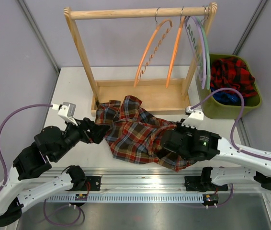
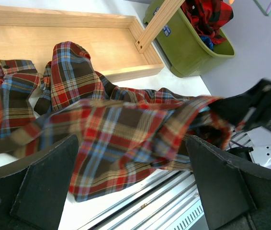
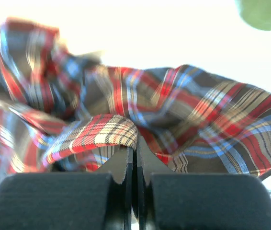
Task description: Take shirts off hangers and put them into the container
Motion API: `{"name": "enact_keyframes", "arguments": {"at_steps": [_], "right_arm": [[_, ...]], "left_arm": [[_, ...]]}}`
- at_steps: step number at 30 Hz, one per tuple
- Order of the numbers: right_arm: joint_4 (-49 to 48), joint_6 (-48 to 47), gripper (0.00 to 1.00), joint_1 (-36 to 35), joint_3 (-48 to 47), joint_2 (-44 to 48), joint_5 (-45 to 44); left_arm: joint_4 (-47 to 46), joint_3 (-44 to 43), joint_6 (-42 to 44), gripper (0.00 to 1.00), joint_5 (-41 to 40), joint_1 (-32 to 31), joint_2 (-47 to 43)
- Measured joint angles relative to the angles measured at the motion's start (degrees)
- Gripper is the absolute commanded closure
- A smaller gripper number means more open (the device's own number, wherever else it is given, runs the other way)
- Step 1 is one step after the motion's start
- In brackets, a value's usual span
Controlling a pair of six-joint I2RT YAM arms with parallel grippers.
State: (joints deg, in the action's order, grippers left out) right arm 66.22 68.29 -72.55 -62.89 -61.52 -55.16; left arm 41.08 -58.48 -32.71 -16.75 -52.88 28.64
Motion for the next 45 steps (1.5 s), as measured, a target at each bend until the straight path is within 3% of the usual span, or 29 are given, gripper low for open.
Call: {"name": "enact_keyframes", "arguments": {"at_steps": [4, 10, 17, 28, 33, 38, 45], "right_arm": [[7.02, 8.15, 1.0, -0.07, -5.31, -0.02, -6.4], [9.92, 10.69, 1.0, 0.72, -11.47, -0.76, -14.62], [10.36, 9.75, 1.0, 10.64, -12.63, 1.77, -17.9], [11.69, 1.86, 1.0, 19.76, -14.03, 16.26, -20.35], [10.84, -9.84, 1.0, 20.39, -16.48, 16.13, -23.26], [3.82, -24.61, 1.0, 22.47, -16.59, 15.39, -23.32], [-6.67, -39.65, 1.0, 33.88, -16.59, 10.36, -11.21]], "left_arm": [[0.09, -0.04, 0.0, 0.01, 0.0, 0.0, 1.11], [0.9, -1.73, 0.0, 0.01, 0.04, 0.0, 3.52], [1.31, -3.28, -0.2, 0.01, 0.66, 0.0, 5.27], [-0.15, -3.8, -0.39, 0.01, 3.72, 0.0, 9.86], [-1.16, -4.33, -0.59, 0.01, 5.07, 0.0, 10.6], [-1.84, -4.48, -0.83, 0.01, 5.7, 0.0, 10.36], [-2.25, -4.48, -1.18, 0.01, 6.8, -0.02, 10.29]]}}
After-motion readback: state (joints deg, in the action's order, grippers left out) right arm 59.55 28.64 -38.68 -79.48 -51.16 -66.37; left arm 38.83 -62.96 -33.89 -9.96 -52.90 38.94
